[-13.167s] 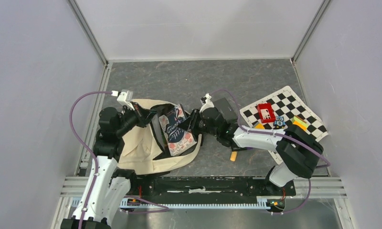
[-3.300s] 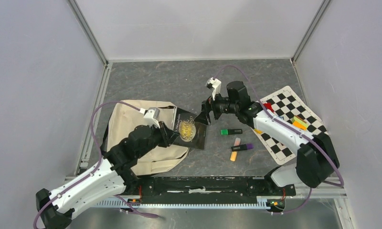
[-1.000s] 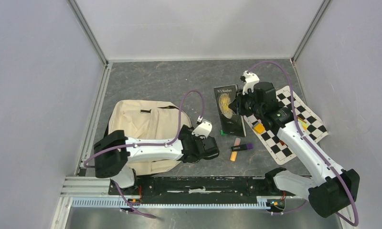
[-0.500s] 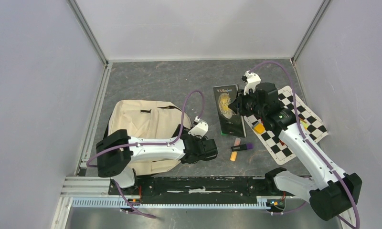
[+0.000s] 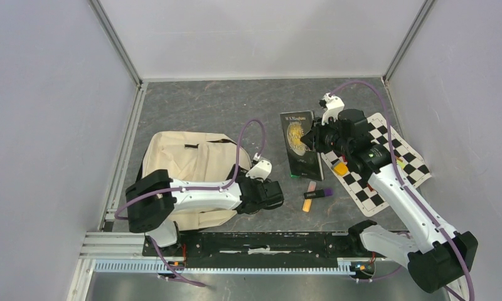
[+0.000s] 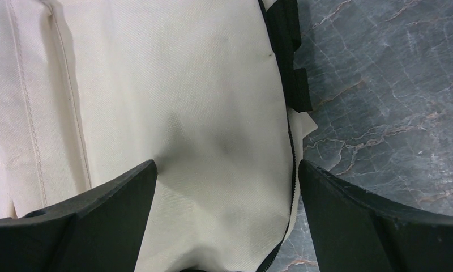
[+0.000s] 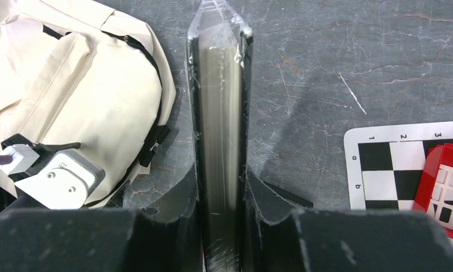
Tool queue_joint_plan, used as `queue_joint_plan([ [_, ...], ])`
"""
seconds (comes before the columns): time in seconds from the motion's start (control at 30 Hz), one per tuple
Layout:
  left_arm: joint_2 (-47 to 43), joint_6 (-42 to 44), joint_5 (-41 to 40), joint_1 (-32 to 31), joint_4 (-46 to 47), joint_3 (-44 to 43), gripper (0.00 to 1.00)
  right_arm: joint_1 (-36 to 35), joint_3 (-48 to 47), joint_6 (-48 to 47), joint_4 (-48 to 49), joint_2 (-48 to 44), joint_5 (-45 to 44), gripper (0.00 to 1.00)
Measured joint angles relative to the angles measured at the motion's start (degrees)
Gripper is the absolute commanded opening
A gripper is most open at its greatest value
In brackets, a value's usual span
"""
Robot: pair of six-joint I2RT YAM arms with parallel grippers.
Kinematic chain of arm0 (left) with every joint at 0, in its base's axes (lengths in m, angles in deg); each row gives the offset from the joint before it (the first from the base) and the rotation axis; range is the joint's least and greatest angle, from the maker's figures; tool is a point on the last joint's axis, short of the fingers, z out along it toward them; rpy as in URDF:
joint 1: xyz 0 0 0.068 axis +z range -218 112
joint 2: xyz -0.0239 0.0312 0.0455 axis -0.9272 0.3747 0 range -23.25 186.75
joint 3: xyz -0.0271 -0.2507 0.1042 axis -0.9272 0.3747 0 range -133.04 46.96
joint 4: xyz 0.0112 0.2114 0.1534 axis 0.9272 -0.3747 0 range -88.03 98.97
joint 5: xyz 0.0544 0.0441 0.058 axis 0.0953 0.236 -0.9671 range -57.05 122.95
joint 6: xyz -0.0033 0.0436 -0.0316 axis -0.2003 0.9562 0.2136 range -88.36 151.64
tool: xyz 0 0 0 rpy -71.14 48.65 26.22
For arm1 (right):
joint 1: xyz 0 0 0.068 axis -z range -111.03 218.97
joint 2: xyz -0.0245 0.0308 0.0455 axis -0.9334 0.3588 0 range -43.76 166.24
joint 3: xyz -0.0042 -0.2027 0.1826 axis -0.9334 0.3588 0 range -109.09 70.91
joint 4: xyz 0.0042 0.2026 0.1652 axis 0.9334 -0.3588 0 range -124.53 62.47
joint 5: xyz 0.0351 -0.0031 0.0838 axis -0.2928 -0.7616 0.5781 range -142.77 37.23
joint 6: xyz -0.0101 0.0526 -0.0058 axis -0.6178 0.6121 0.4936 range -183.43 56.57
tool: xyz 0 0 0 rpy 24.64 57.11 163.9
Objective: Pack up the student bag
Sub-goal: Place the book in the student bag.
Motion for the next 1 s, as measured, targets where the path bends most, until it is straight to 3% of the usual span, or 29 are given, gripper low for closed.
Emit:
queue_joint_plan([
  [0.27, -0.9, 0.1, -1.7, 2.5, -2.0, 0.2, 0.96, 0.0, 0.0, 0.0, 0.0, 0.0, 0.1, 0.00],
  [0.5, -10.4, 0.4, -2.9, 6.3, -2.6, 0.8, 0.88, 0.0, 0.0, 0.3, 0.0, 0.0, 0.8, 0.00],
  [0.57, -12.4, 0.7, -3.4, 8.0, -2.4, 1.7, 0.78, 0.0, 0.1, 0.9, 0.1, 0.0, 1.4, 0.00],
  [0.7, -14.1, 2.2, -3.5, 10.5, -1.6, 4.2, 0.27, 0.0, 2.3, 3.8, 3.0, -0.4, 3.9, 0.00],
  [0.73, -14.4, 2.7, -3.6, 10.8, -1.6, 4.6, 0.19, 0.0, 3.0, 4.7, 4.0, -0.5, 4.5, 0.00],
  [0.87, -19.0, 3.1, -5.2, 10.9, -2.5, 5.9, 0.10, -1.3, 8.2, 10.1, 9.5, -1.2, 6.3, 0.00],
  [1.0, -32.5, 6.3, -5.1, 10.9, -0.3, 8.9, 0.10, -5.1, 11.8, 14.4, 12.6, -1.5, 6.8, 0.00],
])
